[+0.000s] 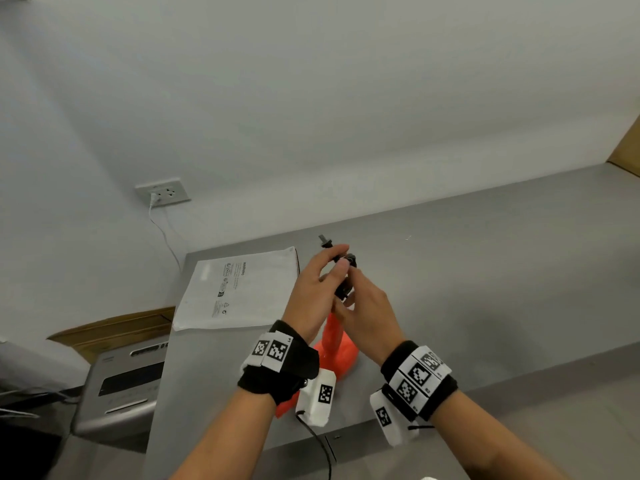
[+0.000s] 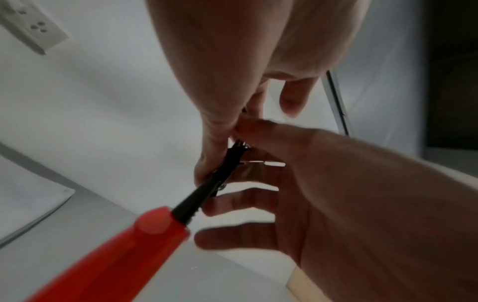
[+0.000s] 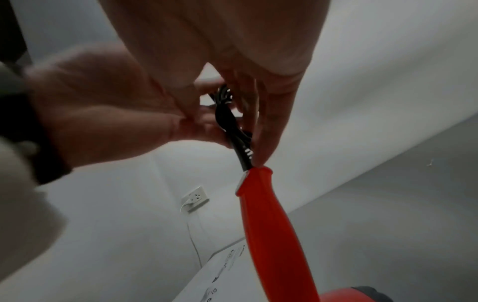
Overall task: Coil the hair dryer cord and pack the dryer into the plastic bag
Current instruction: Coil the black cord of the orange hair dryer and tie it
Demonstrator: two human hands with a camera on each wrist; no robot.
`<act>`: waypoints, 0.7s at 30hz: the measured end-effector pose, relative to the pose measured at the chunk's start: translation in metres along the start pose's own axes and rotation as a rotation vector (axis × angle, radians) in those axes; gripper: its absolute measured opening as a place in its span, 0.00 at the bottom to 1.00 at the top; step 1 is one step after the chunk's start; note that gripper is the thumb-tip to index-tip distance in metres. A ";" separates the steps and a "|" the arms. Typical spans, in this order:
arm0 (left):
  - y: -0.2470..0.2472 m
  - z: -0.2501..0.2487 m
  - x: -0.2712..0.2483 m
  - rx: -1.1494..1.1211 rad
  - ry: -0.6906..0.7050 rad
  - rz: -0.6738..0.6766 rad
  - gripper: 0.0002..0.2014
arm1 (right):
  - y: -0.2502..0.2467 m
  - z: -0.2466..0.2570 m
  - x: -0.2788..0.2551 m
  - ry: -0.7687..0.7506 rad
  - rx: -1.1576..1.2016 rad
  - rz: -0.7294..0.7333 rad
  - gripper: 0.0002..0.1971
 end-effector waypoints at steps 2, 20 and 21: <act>0.016 -0.001 -0.002 0.075 0.036 0.118 0.17 | -0.010 -0.009 0.005 0.011 0.051 -0.080 0.09; -0.004 0.194 -0.033 0.752 -0.581 0.181 0.40 | -0.039 -0.241 -0.017 0.656 0.971 -0.354 0.10; -0.005 0.193 -0.028 0.772 -0.570 0.175 0.39 | -0.036 -0.254 -0.023 0.695 0.976 -0.362 0.10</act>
Point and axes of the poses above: each hand's wrist, its own x-axis towards the middle knuckle, its own y-axis out of the palm, z = x × y, the point moved 9 cm from there along x, towards the middle knuckle, and after that the axes turned 12 degrees about z, right-handed, at the moved point
